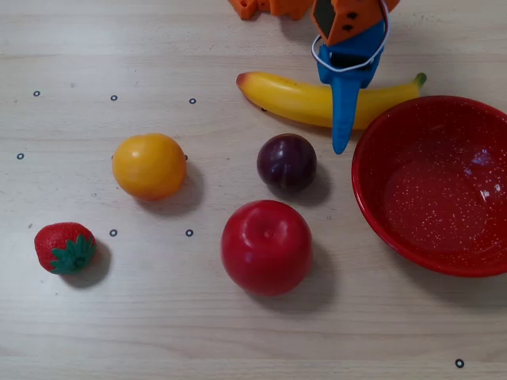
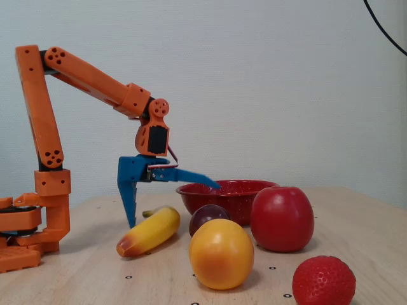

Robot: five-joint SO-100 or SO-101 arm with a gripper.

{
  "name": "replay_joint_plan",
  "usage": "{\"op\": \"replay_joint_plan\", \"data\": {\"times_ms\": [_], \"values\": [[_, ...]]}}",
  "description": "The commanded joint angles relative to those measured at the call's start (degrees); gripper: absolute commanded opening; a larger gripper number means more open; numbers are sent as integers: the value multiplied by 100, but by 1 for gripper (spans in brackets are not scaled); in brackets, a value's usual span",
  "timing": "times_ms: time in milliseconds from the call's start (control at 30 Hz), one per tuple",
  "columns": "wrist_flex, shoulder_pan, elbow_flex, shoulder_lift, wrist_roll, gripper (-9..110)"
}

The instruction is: Put the banana in the red bowl.

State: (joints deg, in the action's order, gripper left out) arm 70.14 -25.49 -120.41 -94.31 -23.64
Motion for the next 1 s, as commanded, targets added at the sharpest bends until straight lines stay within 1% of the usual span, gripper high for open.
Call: {"op": "replay_joint_plan", "data": {"times_ms": [0, 500, 967], "values": [[-158, -53, 431, -114, 88, 78], [-554, 220, 1020, 1028, 281, 78], [-448, 281, 1099, 1283, 272, 77]]}}
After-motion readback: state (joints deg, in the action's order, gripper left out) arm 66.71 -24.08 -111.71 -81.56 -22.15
